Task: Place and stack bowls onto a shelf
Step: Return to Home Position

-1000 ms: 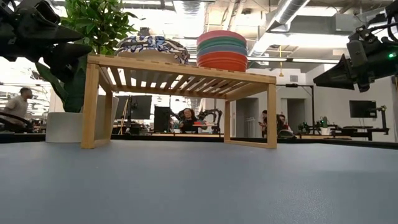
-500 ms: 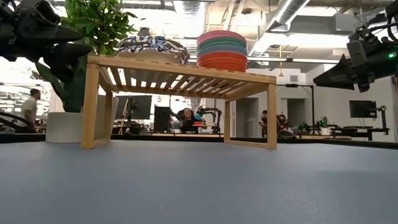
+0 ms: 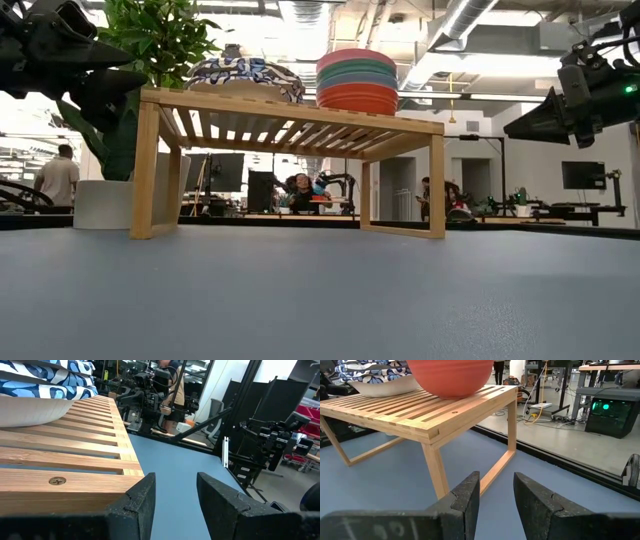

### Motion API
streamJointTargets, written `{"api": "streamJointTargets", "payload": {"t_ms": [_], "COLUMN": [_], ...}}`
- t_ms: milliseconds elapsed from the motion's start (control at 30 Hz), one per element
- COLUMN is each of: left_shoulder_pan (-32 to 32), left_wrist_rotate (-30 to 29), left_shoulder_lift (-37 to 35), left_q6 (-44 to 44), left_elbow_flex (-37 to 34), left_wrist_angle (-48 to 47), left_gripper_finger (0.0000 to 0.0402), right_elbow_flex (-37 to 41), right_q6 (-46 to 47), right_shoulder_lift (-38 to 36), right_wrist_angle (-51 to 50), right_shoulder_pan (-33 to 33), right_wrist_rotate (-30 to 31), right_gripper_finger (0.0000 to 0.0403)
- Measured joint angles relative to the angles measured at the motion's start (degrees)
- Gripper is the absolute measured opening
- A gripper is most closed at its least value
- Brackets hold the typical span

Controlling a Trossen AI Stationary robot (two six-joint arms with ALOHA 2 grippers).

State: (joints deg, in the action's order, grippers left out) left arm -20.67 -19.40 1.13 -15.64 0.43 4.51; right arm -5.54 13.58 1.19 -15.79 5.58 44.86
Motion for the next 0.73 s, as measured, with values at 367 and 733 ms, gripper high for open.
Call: {"api": "streamJointTargets", "payload": {"t_ms": [367,733], "left_shoulder_pan": [0.01,0.0], "left_wrist_rotate": [0.0,0.02], "left_shoulder_lift": [0.0,-0.02], "left_q6": [-0.02,-1.51], "left_elbow_flex": [-0.01,0.0], "left_wrist_angle": [0.0,0.0], "left_gripper_finger": [0.013,0.013], "right_elbow_flex": [0.0,0.0], "right_q6": [0.0,-0.02], "right_shoulder_lift": [0.0,0.0], "right_wrist_angle": [0.0,0.0], "right_shoulder_pan": [0.0,0.0], "right_wrist_rotate": [0.0,0.0], "right_gripper_finger": [0.0145,0.0145]}}
